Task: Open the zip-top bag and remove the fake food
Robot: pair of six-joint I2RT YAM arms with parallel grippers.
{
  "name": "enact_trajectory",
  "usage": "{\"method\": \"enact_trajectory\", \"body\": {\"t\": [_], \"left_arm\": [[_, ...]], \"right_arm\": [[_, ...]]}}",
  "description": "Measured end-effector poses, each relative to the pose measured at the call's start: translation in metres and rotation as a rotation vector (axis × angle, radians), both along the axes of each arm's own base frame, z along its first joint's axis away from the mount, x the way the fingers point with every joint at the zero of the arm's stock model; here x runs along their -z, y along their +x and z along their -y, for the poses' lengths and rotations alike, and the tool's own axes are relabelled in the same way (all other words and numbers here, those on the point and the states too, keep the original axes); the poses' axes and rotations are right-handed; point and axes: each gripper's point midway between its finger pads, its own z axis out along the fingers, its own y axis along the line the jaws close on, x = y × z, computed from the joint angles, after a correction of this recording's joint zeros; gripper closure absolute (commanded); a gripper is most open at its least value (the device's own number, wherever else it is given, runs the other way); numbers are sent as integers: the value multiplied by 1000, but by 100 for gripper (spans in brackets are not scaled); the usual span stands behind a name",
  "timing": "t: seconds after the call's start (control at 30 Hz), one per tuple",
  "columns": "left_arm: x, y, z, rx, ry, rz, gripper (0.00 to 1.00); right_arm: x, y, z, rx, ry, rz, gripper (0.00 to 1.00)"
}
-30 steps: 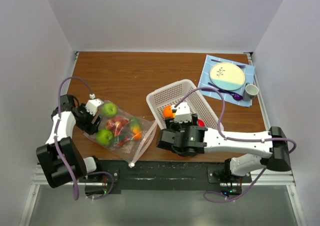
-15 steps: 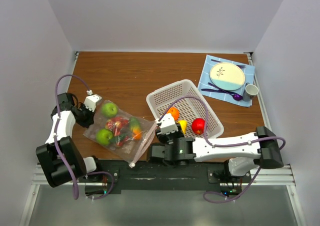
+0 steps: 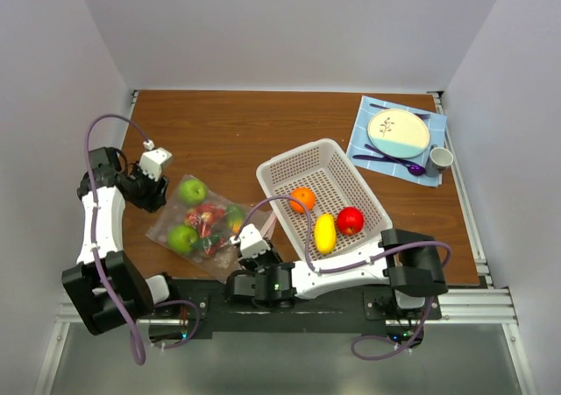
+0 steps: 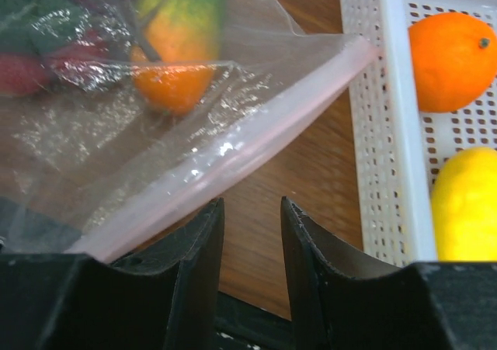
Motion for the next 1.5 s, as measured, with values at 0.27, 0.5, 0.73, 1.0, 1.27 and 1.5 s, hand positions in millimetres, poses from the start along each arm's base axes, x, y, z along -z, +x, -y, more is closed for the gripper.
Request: {"method": "enact_trajectory", "body": {"t": [0.27, 0.5, 0.73, 1.0, 1.27, 1.5], "left_arm": [[33, -18, 9, -4, -44, -94, 35], [37, -11, 28, 24, -60, -88, 37], [54, -10, 54, 59, -33, -103, 43], [75, -19, 51, 33, 5, -129, 51], [77, -28, 48, 33, 35, -123, 92], [77, -32, 47, 52, 55, -117, 100]], "right_arm": [[12, 39, -6, 40, 57, -31, 52], [40, 56, -16, 27, -12, -39, 46], [52, 53, -36, -12, -11, -66, 18], [37, 58, -62, -11, 68, -57, 15], [58, 69, -66, 31, 49, -68, 17], [69, 67, -50, 79, 58, -86, 40]]}}
